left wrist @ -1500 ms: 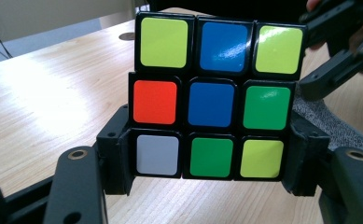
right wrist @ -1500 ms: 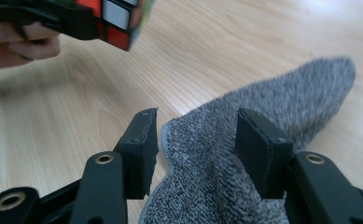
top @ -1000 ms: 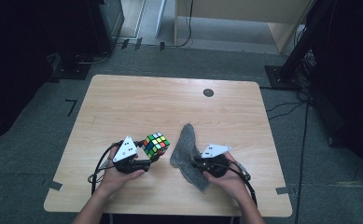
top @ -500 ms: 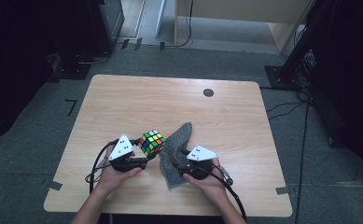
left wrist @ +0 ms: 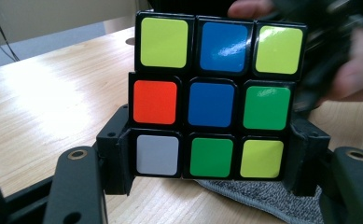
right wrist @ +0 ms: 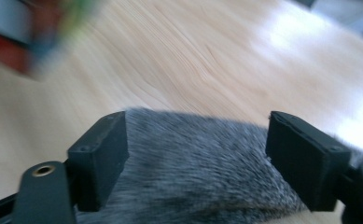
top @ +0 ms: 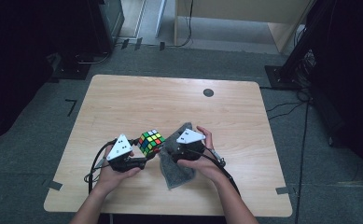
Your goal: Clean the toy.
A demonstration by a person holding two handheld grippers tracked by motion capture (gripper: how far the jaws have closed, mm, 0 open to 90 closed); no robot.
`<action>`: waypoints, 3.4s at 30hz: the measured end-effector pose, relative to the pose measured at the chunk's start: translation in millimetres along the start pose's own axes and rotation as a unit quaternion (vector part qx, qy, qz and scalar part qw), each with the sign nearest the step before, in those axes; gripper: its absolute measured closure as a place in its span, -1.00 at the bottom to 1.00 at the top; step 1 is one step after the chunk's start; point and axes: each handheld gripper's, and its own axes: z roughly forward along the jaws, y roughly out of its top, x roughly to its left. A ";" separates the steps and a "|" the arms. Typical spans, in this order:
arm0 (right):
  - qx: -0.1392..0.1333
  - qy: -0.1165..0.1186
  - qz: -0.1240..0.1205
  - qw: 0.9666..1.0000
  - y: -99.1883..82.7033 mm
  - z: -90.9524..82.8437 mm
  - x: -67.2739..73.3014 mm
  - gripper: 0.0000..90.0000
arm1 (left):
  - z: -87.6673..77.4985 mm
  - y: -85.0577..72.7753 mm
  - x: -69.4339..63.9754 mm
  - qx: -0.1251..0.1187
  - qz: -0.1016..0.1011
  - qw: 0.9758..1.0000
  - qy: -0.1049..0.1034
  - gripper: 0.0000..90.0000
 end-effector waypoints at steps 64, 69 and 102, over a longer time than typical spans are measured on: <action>-0.130 0.058 0.144 0.979 5.0 -95.3 22.9 0.60 | 23.4 -1.9 -42.2 0.017 0.060 0.996 -0.068 -0.24; -0.131 0.056 0.088 0.986 16.4 -96.6 41.2 0.60 | 24.6 -1.5 -46.2 0.018 0.068 0.995 -0.066 -0.24; -0.109 0.013 0.155 0.982 5.2 -95.0 20.9 0.57 | 19.1 3.3 -40.4 0.005 0.036 0.997 -0.072 -0.24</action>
